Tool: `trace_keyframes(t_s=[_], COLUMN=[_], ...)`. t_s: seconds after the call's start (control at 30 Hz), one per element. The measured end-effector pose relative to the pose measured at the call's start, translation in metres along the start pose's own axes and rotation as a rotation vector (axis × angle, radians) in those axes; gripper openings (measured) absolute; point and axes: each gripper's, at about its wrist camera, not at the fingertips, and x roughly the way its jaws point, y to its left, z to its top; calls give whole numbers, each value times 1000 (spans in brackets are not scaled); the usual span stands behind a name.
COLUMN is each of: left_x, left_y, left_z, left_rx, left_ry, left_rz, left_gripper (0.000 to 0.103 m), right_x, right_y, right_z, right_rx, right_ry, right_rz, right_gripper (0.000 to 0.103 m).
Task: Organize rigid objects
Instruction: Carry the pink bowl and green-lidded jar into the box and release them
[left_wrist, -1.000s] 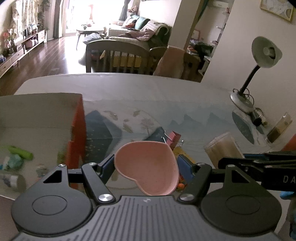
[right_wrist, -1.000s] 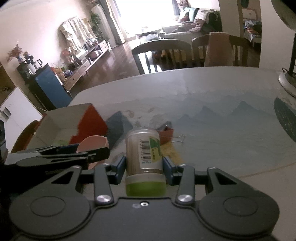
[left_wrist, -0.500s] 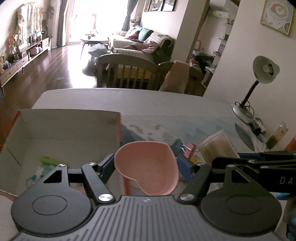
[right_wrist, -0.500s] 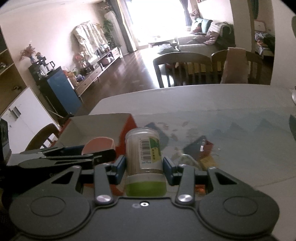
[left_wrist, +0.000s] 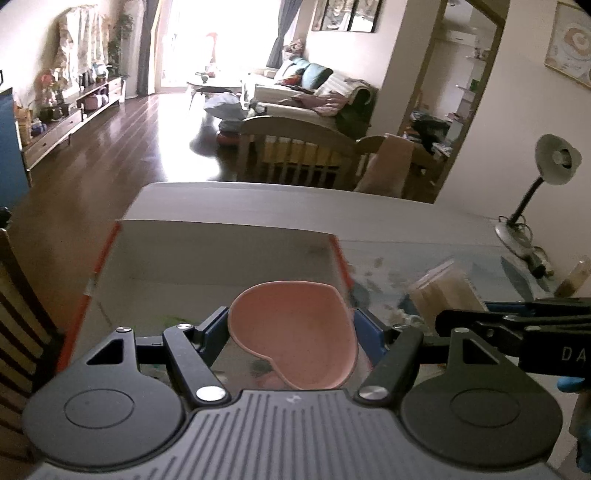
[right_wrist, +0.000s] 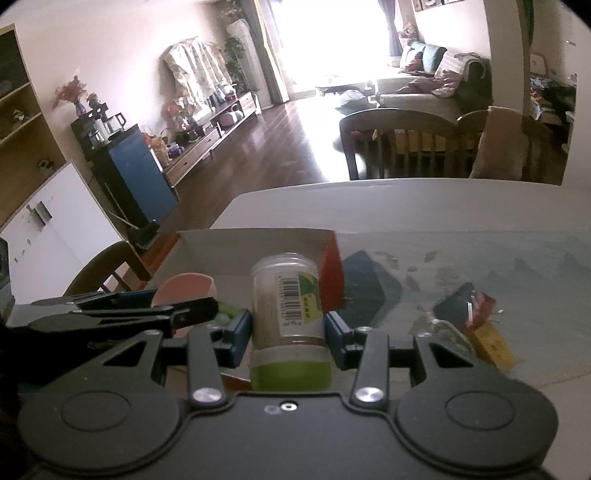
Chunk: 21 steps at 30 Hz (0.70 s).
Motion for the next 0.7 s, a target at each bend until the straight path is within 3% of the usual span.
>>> trace_keyframes(t_s=[0.43, 0.7], left_x=[31, 65], left_y=[75, 97], left_z=[12, 11], left_rx=[-37, 0], left_ry=[31, 82], left_rz=[94, 126], left_gripper=[73, 73], right_x=[65, 110], right_y=[39, 56], right_z=[6, 12], right_rx=[-77, -160], right_ry=[58, 117], right_rz=[-34, -51], right_gripper=[43, 43])
